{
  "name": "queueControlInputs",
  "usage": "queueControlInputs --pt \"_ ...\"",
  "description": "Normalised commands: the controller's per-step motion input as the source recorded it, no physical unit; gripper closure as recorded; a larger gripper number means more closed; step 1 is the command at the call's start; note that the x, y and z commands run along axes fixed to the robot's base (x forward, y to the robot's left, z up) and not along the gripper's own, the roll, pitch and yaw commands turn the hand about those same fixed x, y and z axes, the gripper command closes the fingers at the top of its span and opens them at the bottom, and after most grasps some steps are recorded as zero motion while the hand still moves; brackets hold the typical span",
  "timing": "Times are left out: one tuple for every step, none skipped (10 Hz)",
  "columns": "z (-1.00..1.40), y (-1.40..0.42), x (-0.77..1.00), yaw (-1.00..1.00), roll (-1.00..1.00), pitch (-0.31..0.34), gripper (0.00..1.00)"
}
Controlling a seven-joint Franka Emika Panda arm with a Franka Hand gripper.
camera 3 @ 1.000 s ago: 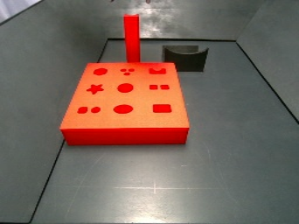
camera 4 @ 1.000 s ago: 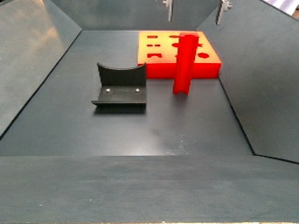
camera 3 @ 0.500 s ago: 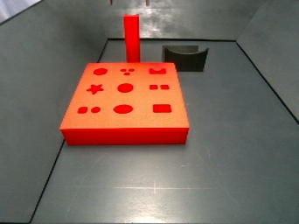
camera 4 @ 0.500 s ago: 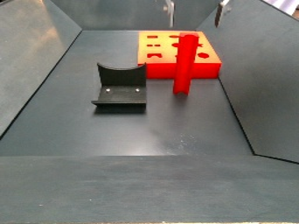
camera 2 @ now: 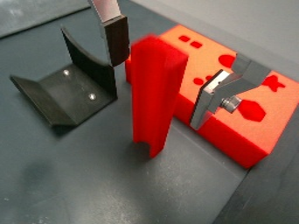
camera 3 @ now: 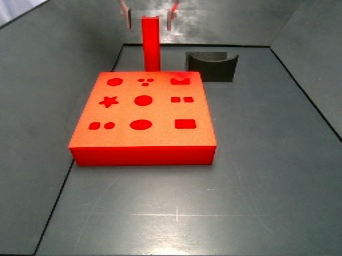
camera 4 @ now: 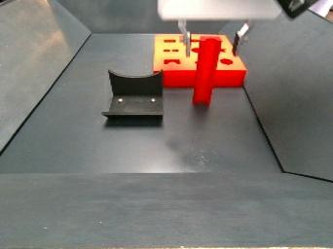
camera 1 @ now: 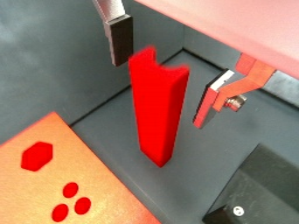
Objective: Pick up the arch object. Move up. Rotate the arch object. Move to above the board. Insert the arch object.
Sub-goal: Rotate the arch object, then move to above the board.
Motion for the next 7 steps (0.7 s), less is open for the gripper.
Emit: queueControlInputs --pt "-0.29 0.01 0.01 0.02 0.07 -0.05 0.0" --pt "0.0 0.0 0.0 0.01 0.09 -0.049 1.0" --pt "1.0 -0.1 -0.17 0.18 -0.02 -0.004 1.0" --pt "1.0 -0.1 -0.17 0.17 -0.02 0.004 1.0" --pt "1.0 -0.1 -0.17 0.15 -0.03 -0.003 1.0" --pt "1.0 -0.09 -0.15 0.08 -0.06 0.0 1.0" --pt "1.0 -0.08 -0.14 0.05 -0.08 0.011 1.0"
